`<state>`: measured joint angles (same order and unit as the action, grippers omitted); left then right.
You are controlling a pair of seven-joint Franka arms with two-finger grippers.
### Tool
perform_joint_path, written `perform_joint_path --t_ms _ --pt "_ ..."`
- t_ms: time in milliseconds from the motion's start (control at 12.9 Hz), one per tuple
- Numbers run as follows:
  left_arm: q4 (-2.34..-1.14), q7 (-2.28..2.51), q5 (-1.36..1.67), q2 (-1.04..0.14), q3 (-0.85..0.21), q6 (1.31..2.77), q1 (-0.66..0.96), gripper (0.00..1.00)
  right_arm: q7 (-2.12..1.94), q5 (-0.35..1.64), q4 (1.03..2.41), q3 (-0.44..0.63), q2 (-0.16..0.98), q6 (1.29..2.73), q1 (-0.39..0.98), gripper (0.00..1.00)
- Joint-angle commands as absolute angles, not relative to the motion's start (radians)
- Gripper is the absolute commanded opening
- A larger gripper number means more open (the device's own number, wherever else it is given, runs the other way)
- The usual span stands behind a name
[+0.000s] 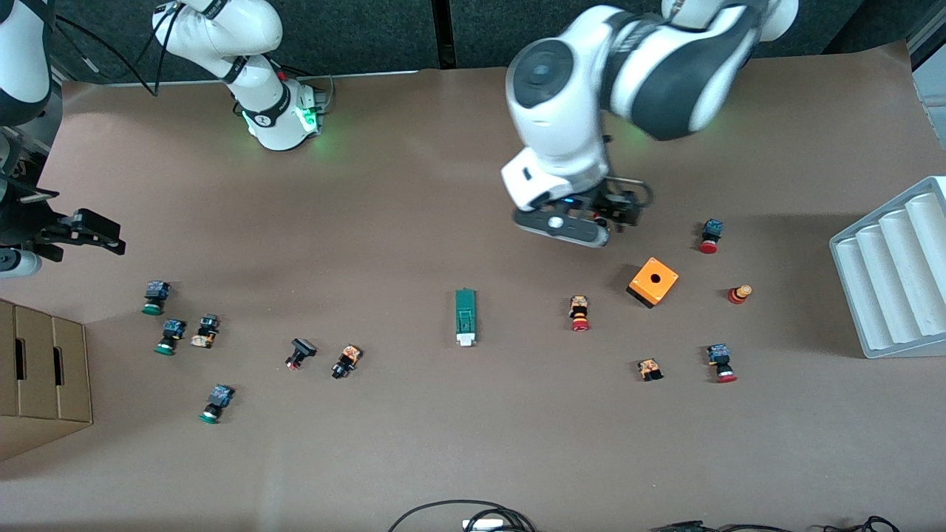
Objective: Close load switch with both arms
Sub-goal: 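Open the left gripper and lift it off the switch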
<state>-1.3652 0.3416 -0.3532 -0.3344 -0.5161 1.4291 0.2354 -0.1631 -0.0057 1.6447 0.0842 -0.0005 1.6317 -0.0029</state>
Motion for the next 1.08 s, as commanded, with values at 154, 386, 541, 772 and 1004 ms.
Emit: perform_joint_path --t_ms 154,386,541,772,1004 --pt "-1.301 0.293 -0.227 -0.342 -0.526 1.407 0.062 1.0 -0.166 -0.02 1.626 0.077 0.003 1.632 0.008 1.0" --pt "-1.301 0.27 -0.215 -0.318 -0.52 1.413 -0.007 1.0 -0.164 -0.018 1.626 0.077 0.003 1.634 0.006 1.0" --pt "-1.336 0.21 -0.123 -0.247 -0.422 1.434 -0.006 1.0 -0.164 -0.014 1.626 0.077 0.005 1.637 0.006 1.0" --pt "-1.52 0.099 -0.012 -0.119 -0.189 1.563 0.046 1.0 -0.166 -0.011 1.626 0.074 0.02 1.657 0.009 1.0" --pt "-1.693 0.041 -0.018 -0.008 -0.102 1.685 0.048 1.0 -0.166 -0.011 1.626 0.074 0.021 1.667 0.015 1.0"
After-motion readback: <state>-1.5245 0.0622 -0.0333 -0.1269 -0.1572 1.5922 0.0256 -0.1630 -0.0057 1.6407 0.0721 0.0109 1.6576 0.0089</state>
